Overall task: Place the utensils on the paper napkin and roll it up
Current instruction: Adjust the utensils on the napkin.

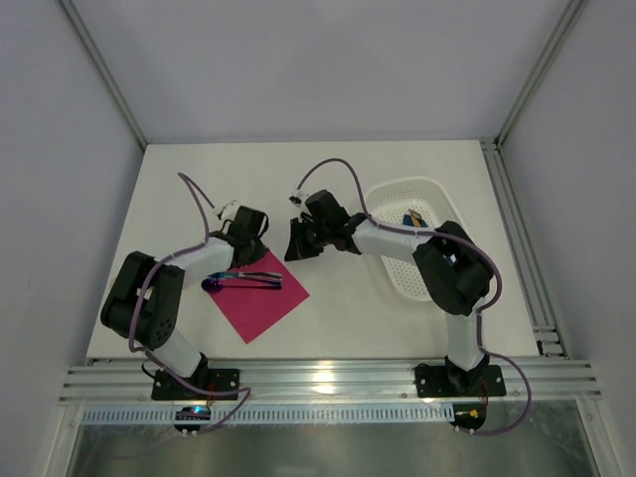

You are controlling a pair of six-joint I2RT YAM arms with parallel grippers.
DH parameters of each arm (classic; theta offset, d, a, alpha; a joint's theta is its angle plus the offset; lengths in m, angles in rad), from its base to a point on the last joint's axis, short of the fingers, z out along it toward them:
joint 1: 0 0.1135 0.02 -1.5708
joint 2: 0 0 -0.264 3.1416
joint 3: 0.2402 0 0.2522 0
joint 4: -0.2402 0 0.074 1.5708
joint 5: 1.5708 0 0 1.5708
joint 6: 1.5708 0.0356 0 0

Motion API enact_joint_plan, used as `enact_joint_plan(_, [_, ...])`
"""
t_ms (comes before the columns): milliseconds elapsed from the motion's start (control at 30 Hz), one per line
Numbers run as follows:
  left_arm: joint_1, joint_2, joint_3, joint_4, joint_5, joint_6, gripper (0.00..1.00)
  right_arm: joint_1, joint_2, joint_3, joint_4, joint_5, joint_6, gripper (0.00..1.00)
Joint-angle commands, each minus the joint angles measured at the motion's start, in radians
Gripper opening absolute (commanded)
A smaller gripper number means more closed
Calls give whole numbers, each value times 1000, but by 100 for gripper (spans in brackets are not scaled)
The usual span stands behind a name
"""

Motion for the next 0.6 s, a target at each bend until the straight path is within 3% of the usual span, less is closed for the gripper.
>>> enact_joint_plan(0, [0,3,39,-17,-57,-23,0,3,31,27,147,-4,41,4])
enact_joint_plan(167, [8,29,42,-5,-31,-20,0,3,73,18,245,-10,67,4])
enact_joint_plan(567, [11,61,39,-12,-3,-28,0,2,203,101,275,-64,106,4])
